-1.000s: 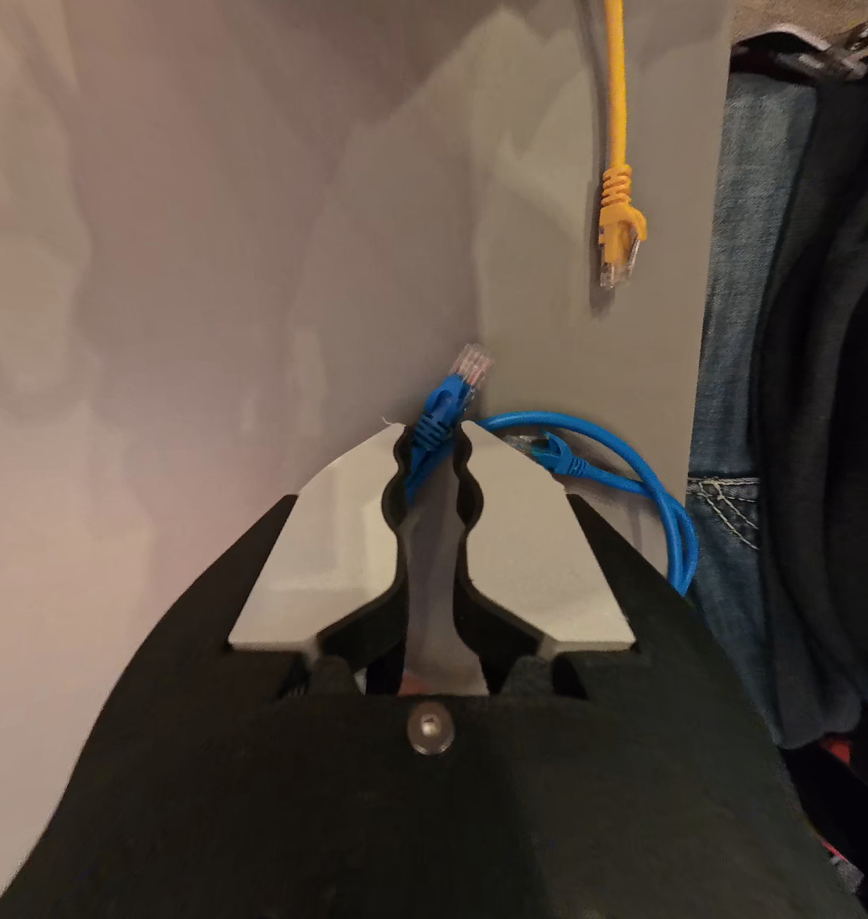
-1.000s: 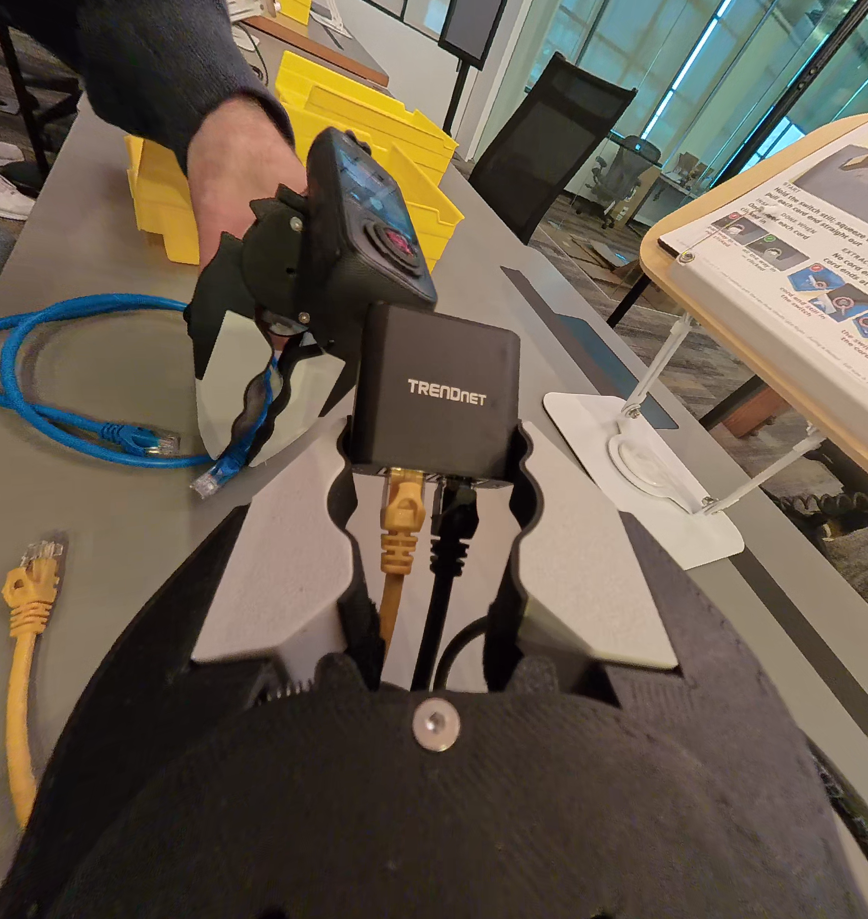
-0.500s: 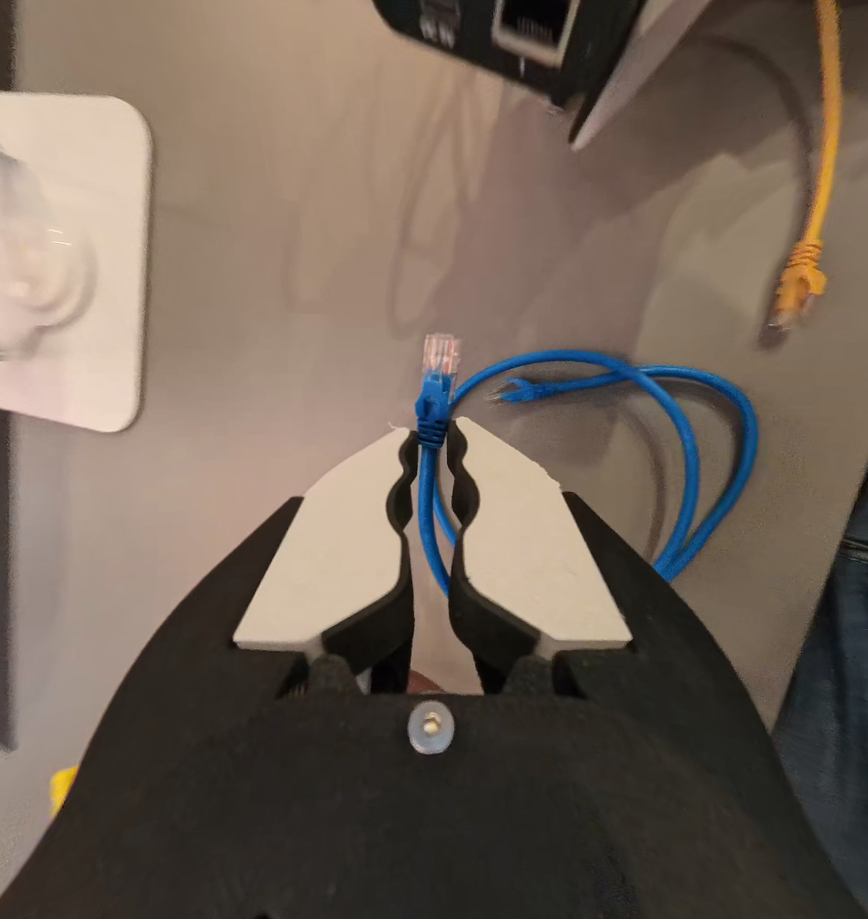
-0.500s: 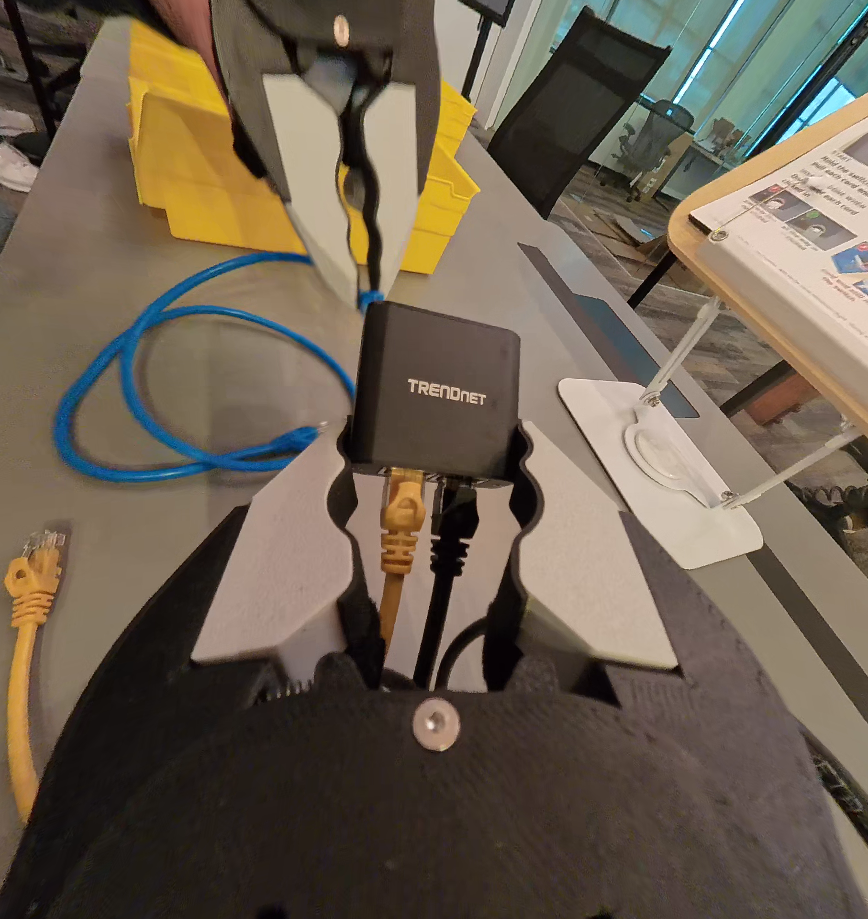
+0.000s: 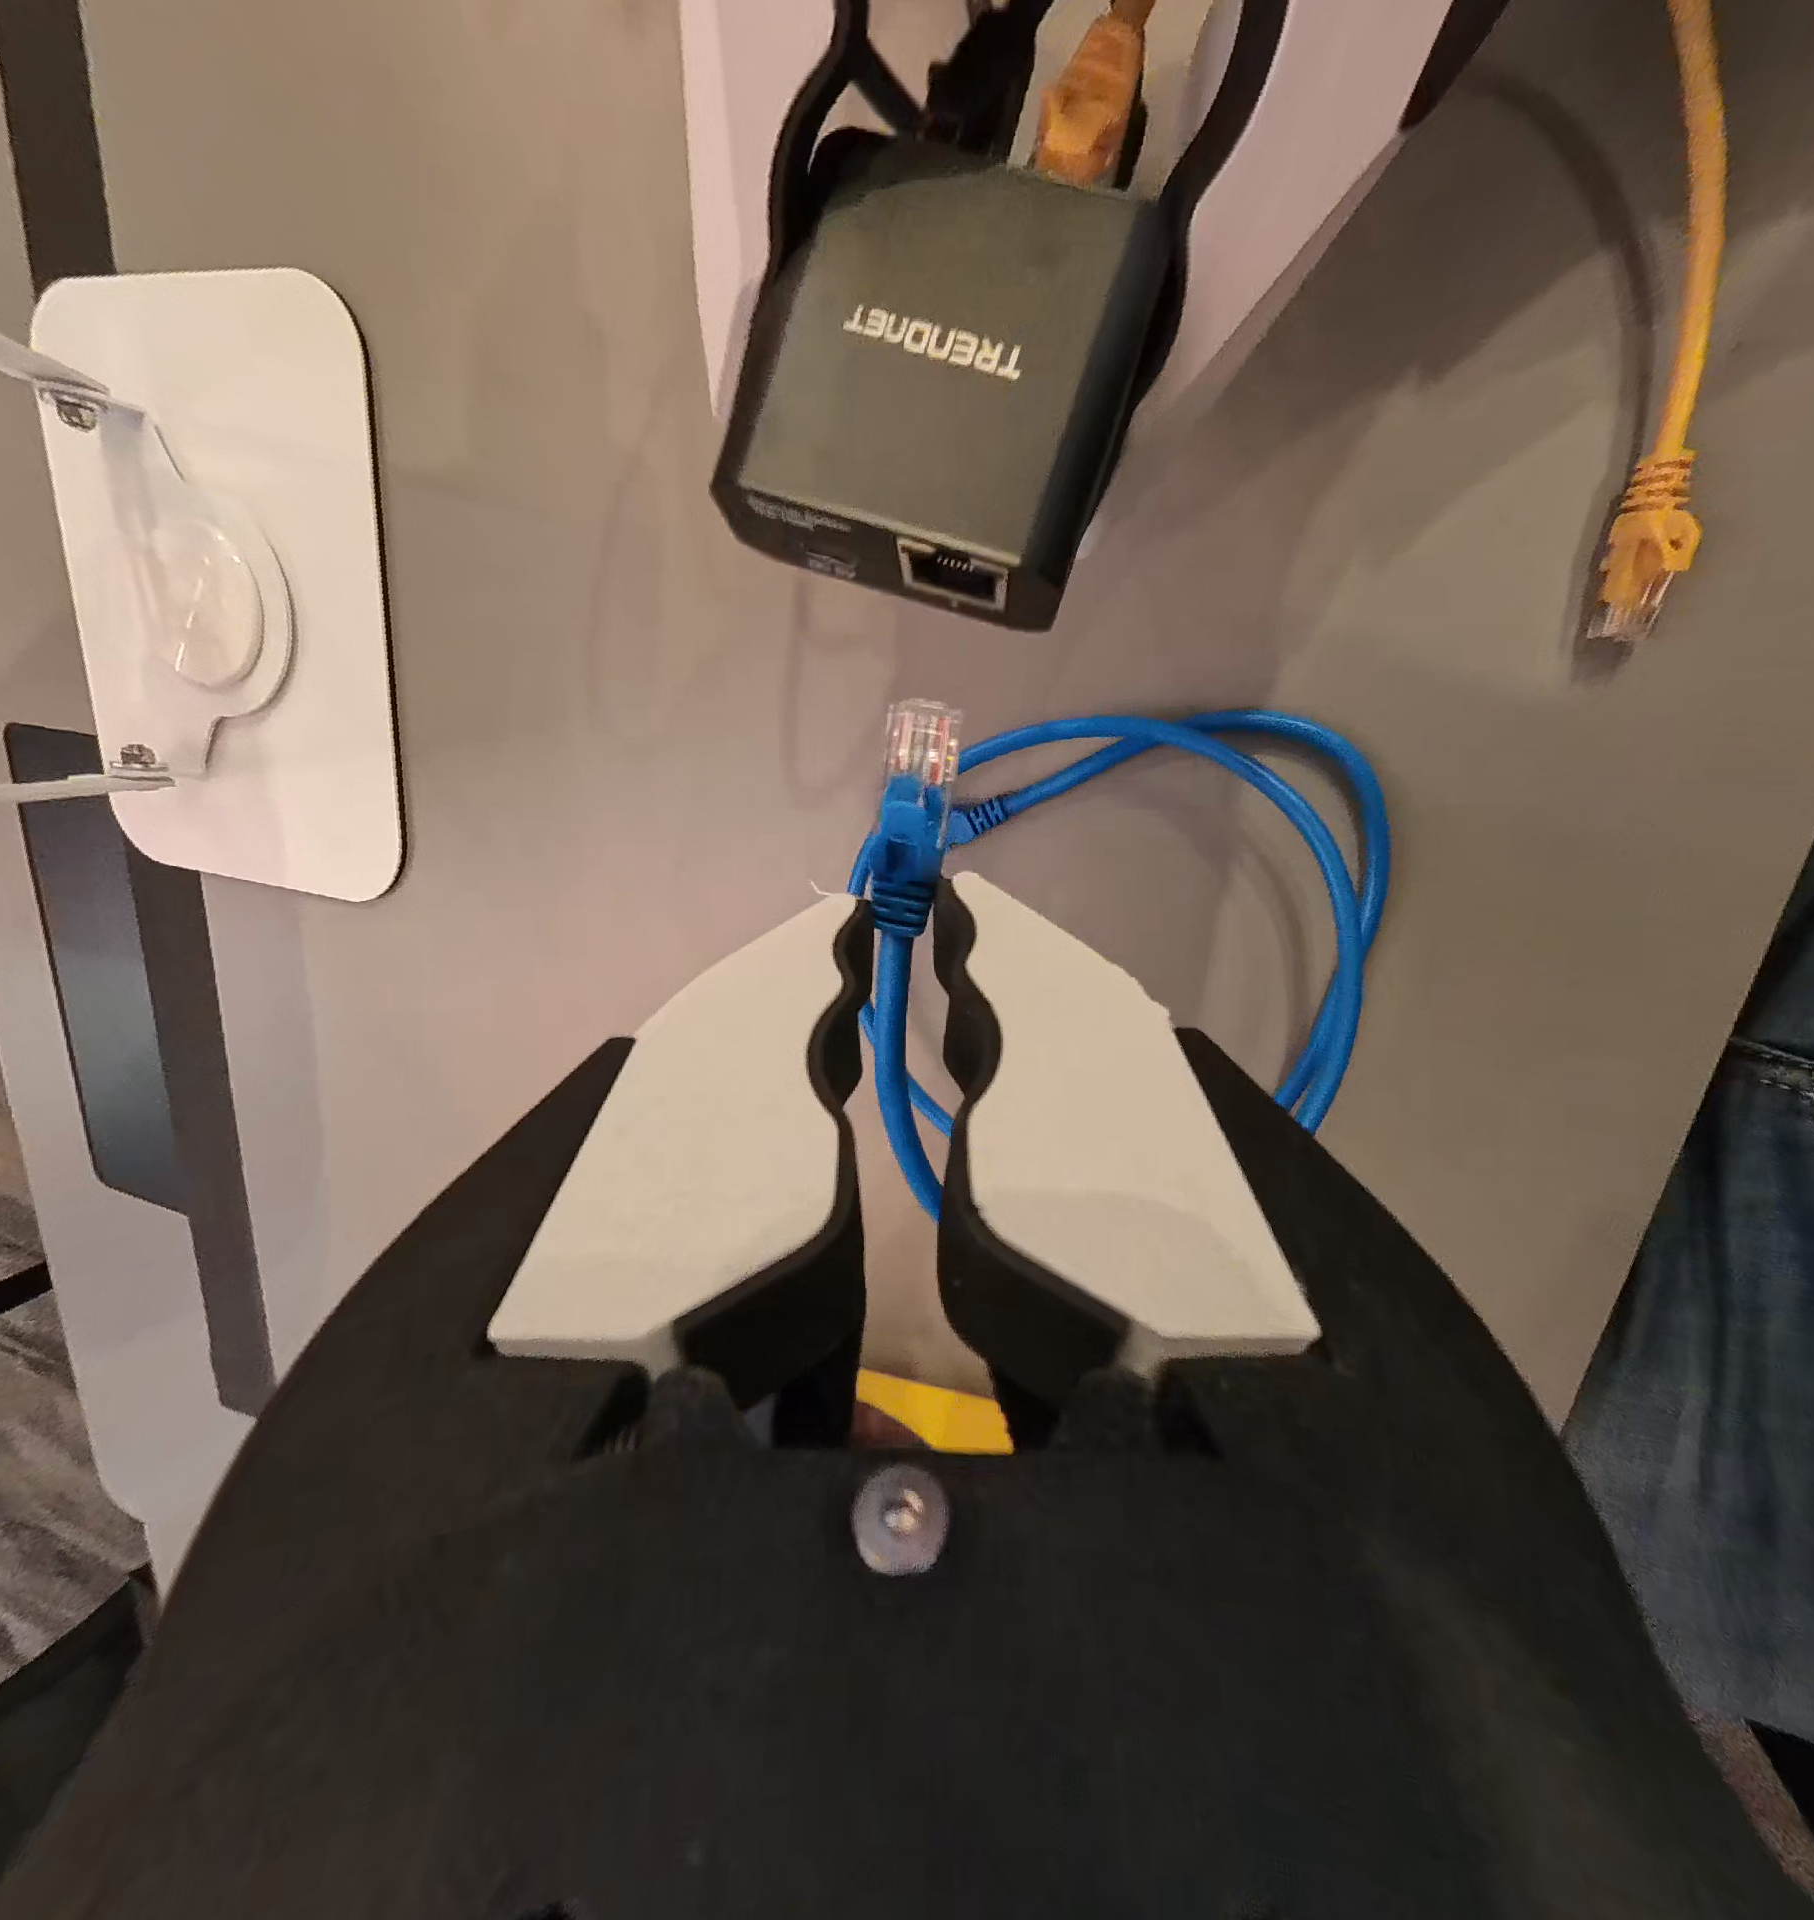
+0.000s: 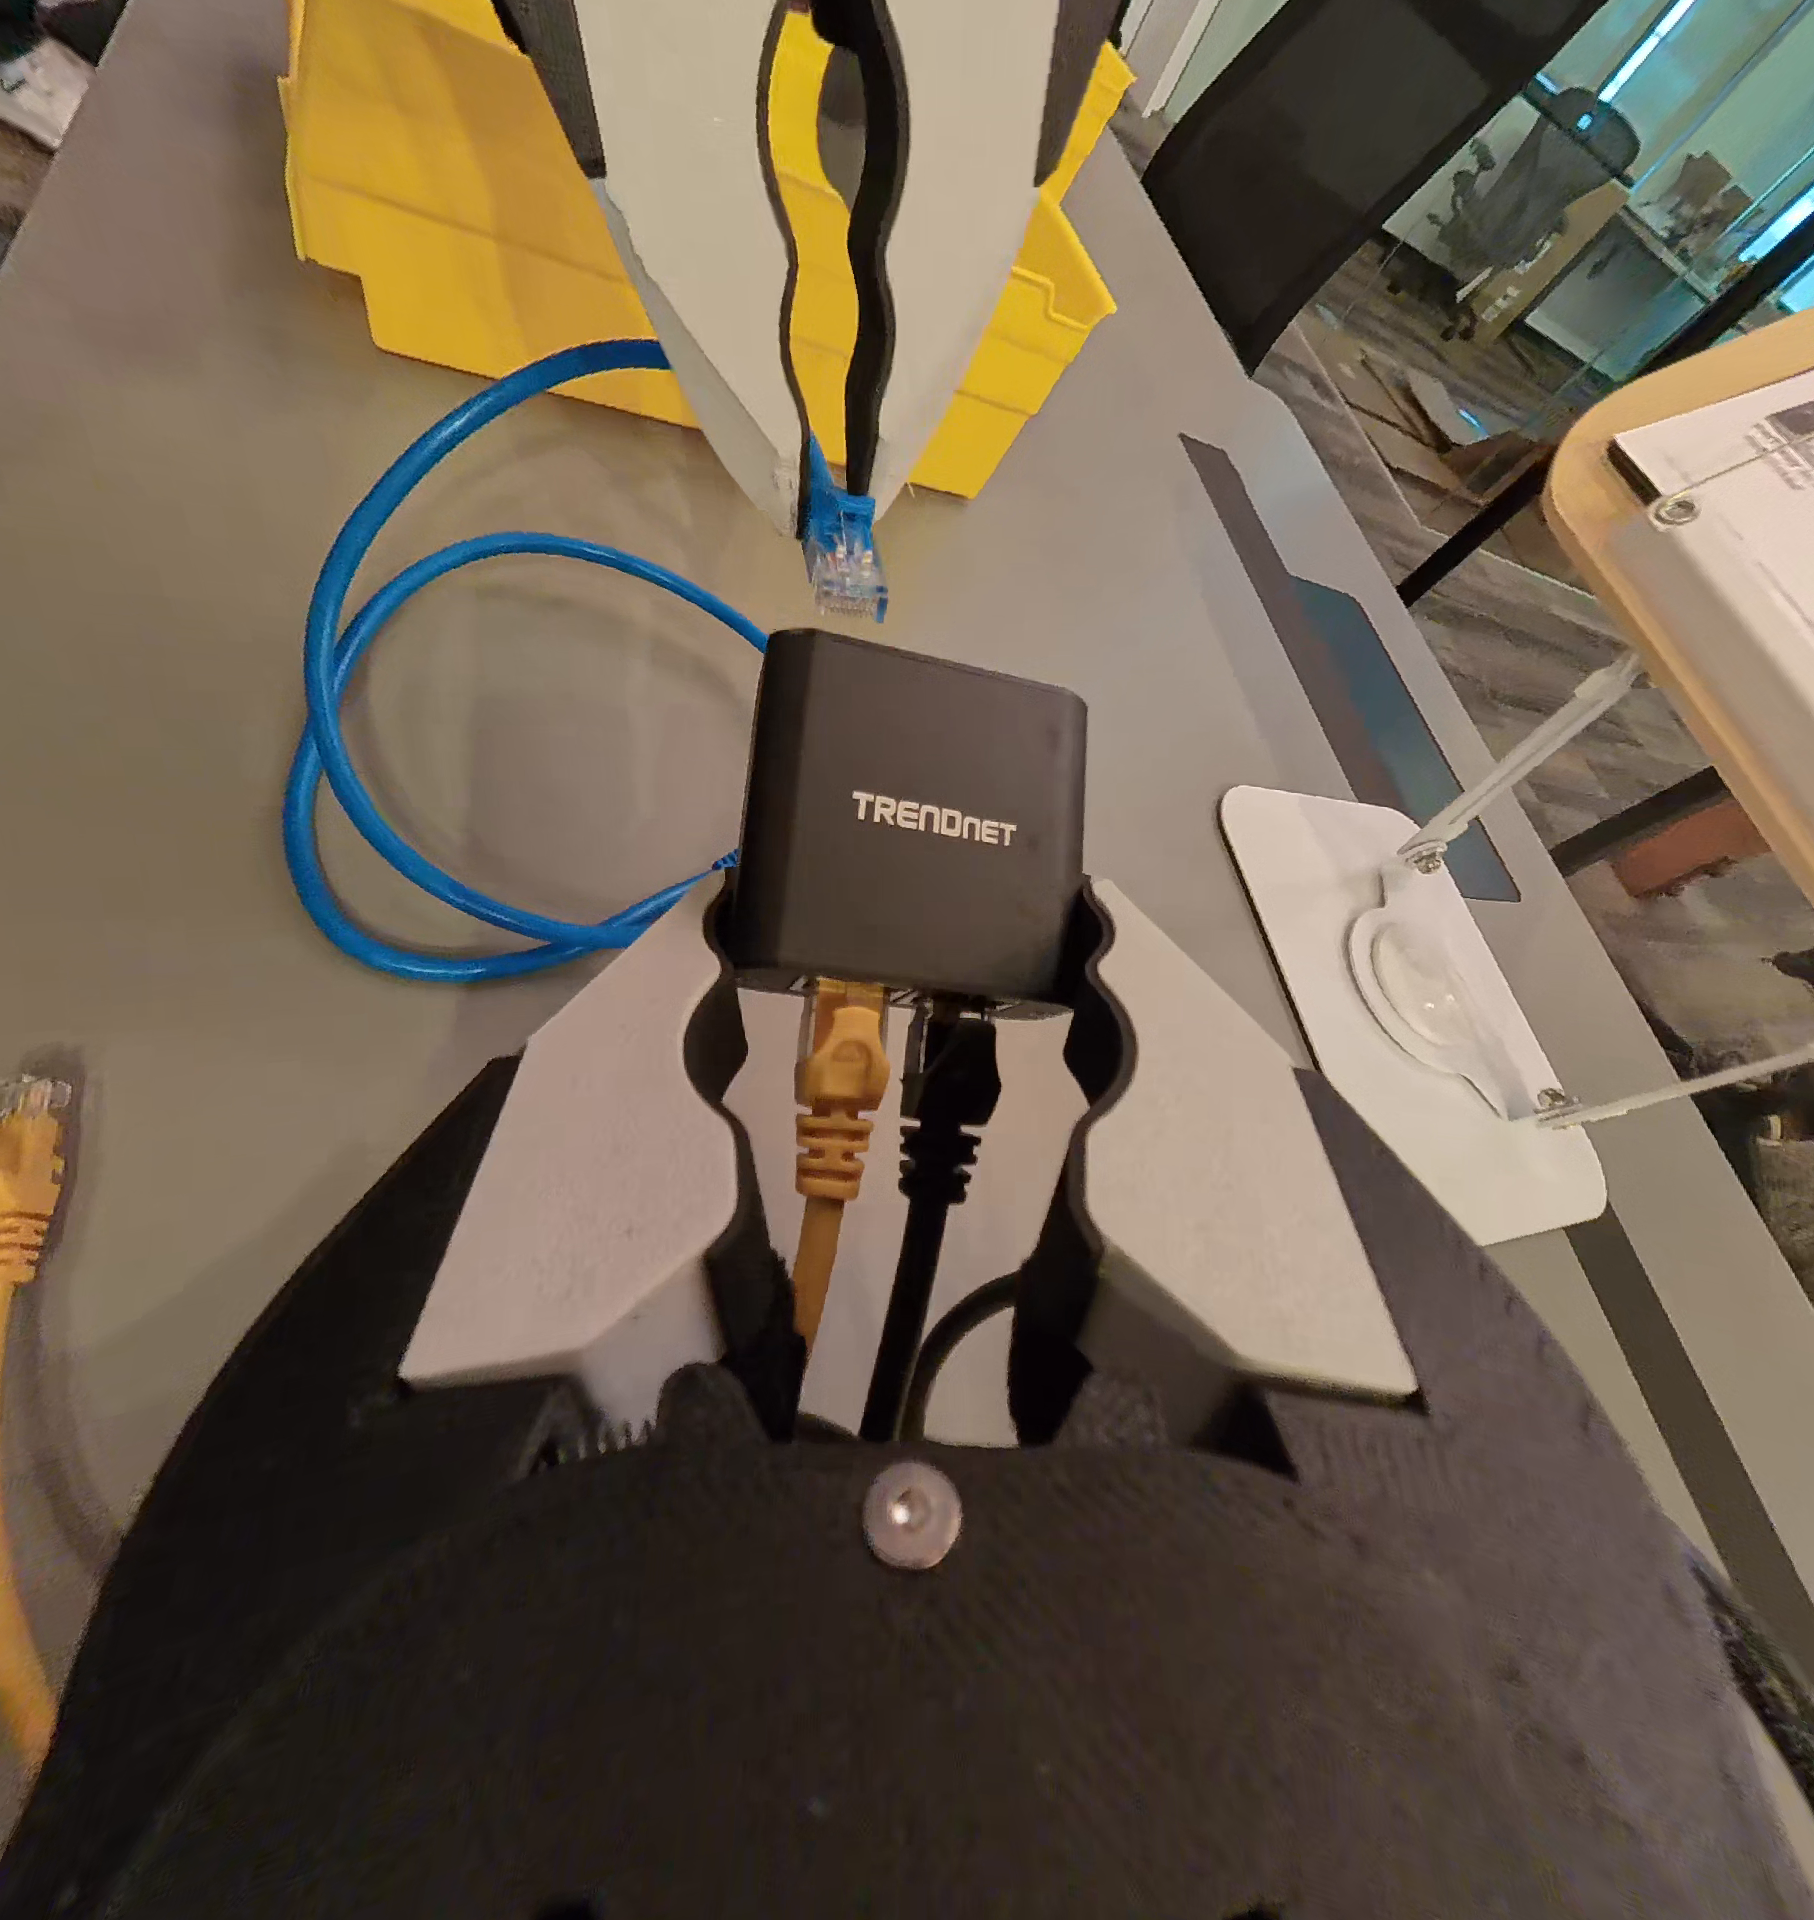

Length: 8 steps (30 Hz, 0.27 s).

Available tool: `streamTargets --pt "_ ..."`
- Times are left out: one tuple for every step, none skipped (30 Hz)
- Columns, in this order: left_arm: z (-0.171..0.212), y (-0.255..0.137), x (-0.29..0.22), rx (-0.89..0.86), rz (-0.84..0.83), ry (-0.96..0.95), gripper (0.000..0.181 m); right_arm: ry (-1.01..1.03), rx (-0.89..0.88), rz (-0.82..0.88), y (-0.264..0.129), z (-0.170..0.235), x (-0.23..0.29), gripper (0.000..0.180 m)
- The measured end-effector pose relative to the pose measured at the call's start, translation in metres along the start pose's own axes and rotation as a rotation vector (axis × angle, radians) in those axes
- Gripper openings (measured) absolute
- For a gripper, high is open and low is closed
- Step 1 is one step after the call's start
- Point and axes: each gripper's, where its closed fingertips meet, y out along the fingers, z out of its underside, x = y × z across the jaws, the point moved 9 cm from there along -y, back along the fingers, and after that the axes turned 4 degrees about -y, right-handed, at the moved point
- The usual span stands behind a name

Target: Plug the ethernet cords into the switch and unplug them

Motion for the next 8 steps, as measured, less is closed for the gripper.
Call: streamTargets --pt "-0.0009 0.0007 -0.0007 0.017 -0.005 0.005 0.011 -0.006 0.005 -0.005 0.0016 -0.0007 0.0001 0.061" --pt "-0.0023 0.0014 -0.0022 0.026 -0.013 0.020 0.011 -0.012 0.010 -0.010 0.0031 -0.0017 0.0004 0.061" --pt "-0.0039 0.0023 -0.0045 0.035 -0.011 0.033 0.011 -0.018 0.014 -0.015 0.0046 -0.0026 0.0009 0.061" --pt "-0.0054 0.0036 -0.0065 0.044 -0.009 0.040 0.011 -0.023 0.018 -0.021 0.0060 -0.0036 0.0015 0.061" --pt "-0.0066 0.0049 -0.0078 0.054 -0.016 0.046 0.011 -0.031 0.025 -0.023 0.0075 -0.0042 0.0022 0.061" --pt "-0.0071 0.0060 -0.0088 0.067 -0.021 0.058 0.011 -0.038 0.033 -0.026 0.0087 -0.0046 0.0029 0.061" --pt "-0.0070 0.0069 -0.0094 0.076 -0.030 0.070 0.011 -0.044 0.041 -0.027 0.0095 -0.0045 0.0033 0.061" --pt "-0.0070 0.0074 -0.0095 0.077 -0.033 0.067 0.011 -0.047 0.046 -0.028 0.0100 -0.0043 0.0036 0.061"
